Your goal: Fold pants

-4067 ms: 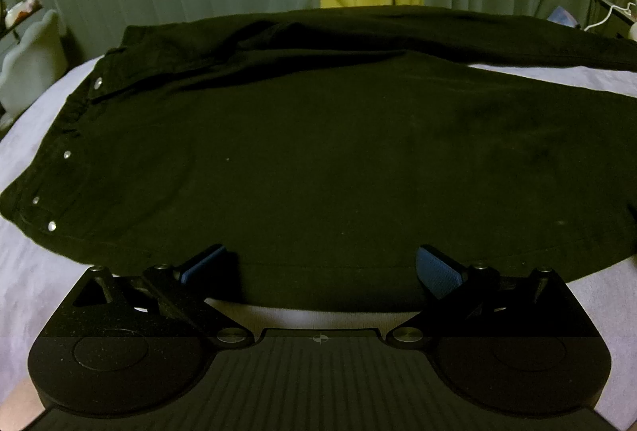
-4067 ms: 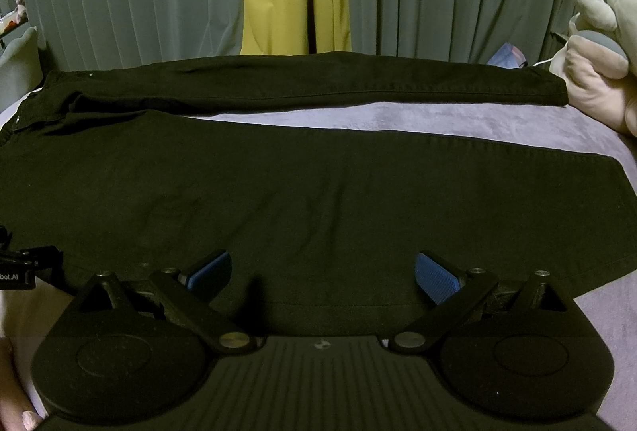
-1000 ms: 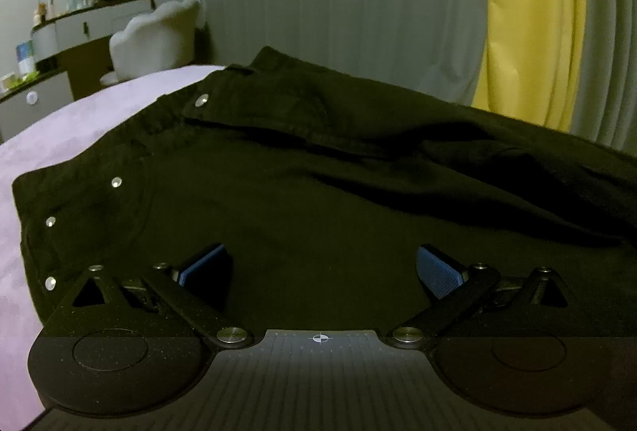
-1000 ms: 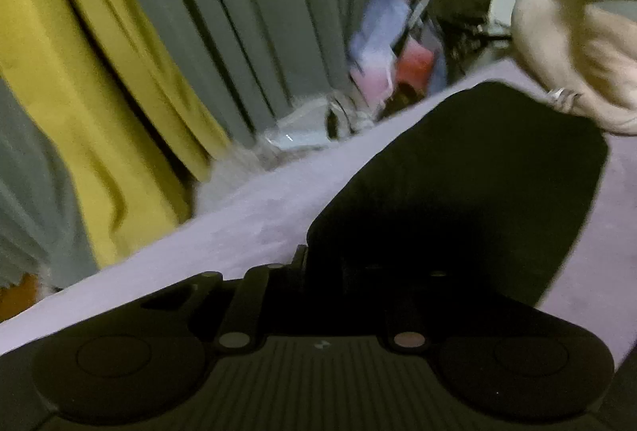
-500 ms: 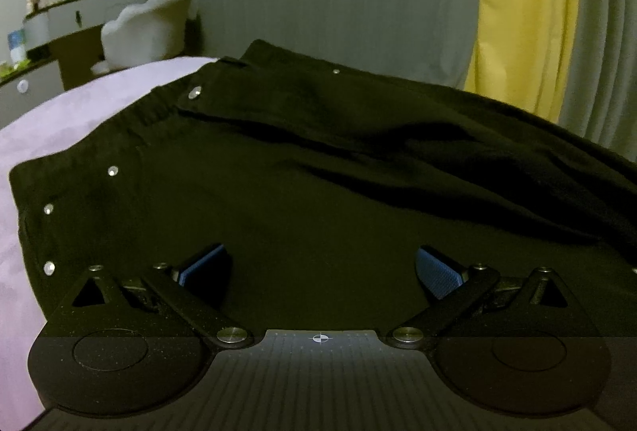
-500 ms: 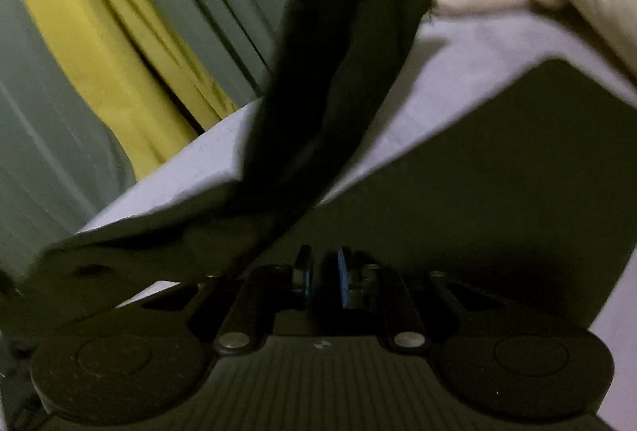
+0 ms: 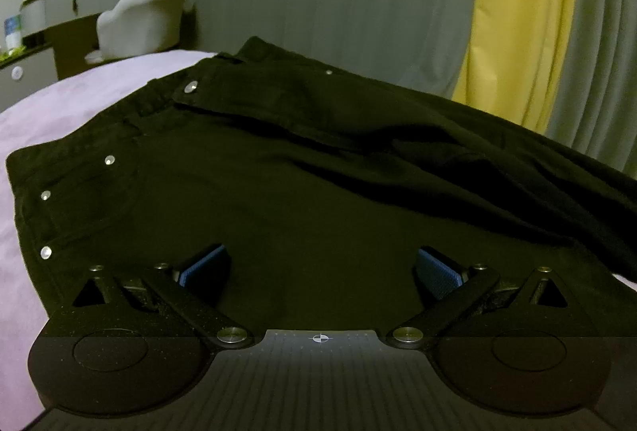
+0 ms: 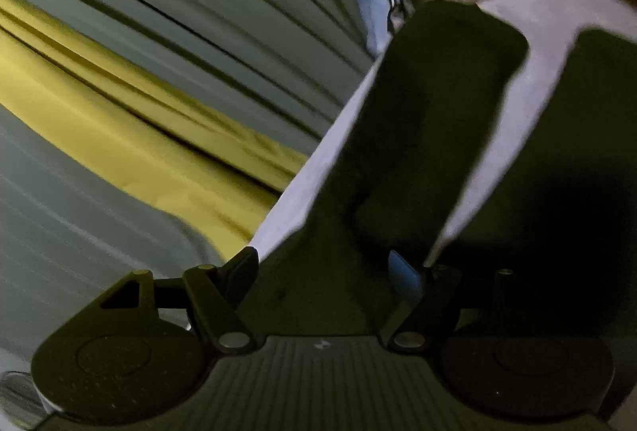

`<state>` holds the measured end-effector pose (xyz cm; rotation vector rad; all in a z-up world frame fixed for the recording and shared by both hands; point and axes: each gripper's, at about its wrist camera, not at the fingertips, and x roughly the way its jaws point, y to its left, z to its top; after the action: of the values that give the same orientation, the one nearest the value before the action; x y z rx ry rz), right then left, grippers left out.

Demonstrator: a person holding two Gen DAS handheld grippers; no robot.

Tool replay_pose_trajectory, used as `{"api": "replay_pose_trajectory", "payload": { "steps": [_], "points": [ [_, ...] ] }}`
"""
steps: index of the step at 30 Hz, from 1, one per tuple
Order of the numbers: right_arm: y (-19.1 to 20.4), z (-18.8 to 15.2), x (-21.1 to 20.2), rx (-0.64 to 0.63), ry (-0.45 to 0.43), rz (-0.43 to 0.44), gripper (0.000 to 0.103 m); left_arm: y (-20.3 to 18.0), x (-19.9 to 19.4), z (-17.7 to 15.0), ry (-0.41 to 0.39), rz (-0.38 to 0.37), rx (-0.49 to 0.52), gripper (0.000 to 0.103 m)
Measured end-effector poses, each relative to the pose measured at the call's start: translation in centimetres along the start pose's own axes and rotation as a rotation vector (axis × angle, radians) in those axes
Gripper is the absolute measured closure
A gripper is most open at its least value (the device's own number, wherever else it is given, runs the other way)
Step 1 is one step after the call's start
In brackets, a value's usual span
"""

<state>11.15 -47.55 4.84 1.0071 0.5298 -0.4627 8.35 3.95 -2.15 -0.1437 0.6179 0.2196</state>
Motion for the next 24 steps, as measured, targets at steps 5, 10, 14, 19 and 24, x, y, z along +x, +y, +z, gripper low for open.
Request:
{"api": "replay_pose_trajectory", "payload": {
  "steps": [5, 10, 14, 19, 24],
  "points": [
    [3.3, 1.7, 4.5, -0.016, 0.014, -0.152, 0.032, -0.1, 0.1, 0.1, -0.002, -0.006, 0.011, 0.000],
    [2.9, 1.8, 8.0, 0.029, 0.068, -0.346, 0.063, -0.2, 0.1, 0.1, -0.001, -0.011, 0.020, 0.000],
    [2.4, 0.8, 7.1, 0.070, 0.068, -0.226, 0.088, 0.2, -0.1, 0.5, -0.018, -0.026, 0.004, 0.000],
    [1.5, -2.8, 0.0, -0.064, -0.007, -0.018, 0.090, 0.5, -3.5, 2.1, -0.276, -0.037, 0.005, 0.000],
    [-3.3, -7.0, -2.4, -0.112, 0.005, -0.010, 0.094, -0.3, -3.3, 6.0, -0.322, -0.290, -0.011, 0.000]
  ]
}}
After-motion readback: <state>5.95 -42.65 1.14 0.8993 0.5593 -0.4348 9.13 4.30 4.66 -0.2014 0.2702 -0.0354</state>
